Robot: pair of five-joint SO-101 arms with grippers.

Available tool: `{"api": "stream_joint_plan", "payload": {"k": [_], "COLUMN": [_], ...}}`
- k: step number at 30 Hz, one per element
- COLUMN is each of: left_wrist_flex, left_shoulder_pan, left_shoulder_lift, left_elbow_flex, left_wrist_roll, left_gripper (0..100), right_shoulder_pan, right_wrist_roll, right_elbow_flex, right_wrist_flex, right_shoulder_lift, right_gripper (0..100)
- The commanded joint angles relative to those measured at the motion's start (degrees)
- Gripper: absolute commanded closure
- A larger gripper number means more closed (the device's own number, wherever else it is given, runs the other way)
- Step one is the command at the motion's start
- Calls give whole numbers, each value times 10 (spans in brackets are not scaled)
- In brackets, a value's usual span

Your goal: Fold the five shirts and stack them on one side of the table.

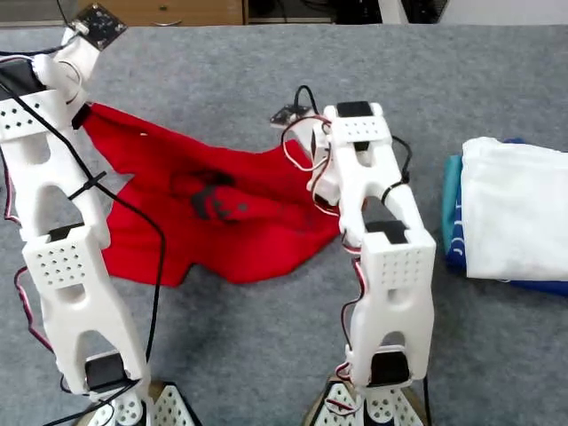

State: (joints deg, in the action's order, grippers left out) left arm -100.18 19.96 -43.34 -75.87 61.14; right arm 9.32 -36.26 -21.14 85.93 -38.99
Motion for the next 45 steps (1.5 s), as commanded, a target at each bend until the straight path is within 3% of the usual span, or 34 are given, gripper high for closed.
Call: {"api": "stream_joint_plan", "payload": {"k": [1, 5, 13, 28, 36, 45], "left_wrist_flex": [-4, -4, -4, -4, -4, -4], "left_shoulder_pan": [4, 2, 2, 3, 3, 3], "left_shoulder_lift": [39, 39, 39, 38, 38, 38], "left_elbow_flex": [16, 47, 66, 67, 68, 68], "left_wrist_roll": [-9, -11, -34, -54, -85, -85], "left_gripper": [981, 981, 981, 981, 981, 981], "right_shoulder_pan": [7, 4, 15, 70, 86, 89], "right_wrist_roll": [6, 18, 126, 164, 159, 149], "right_elbow_flex": [-30, -30, -95, -402, -586, -628], "right_wrist_flex": [6, -6, -66, -103, -41, -21], "right_shoulder_lift": [76, 122, 113, -206, -336, -378], "right_gripper": [974, 884, 753, 751, 753, 786]}}
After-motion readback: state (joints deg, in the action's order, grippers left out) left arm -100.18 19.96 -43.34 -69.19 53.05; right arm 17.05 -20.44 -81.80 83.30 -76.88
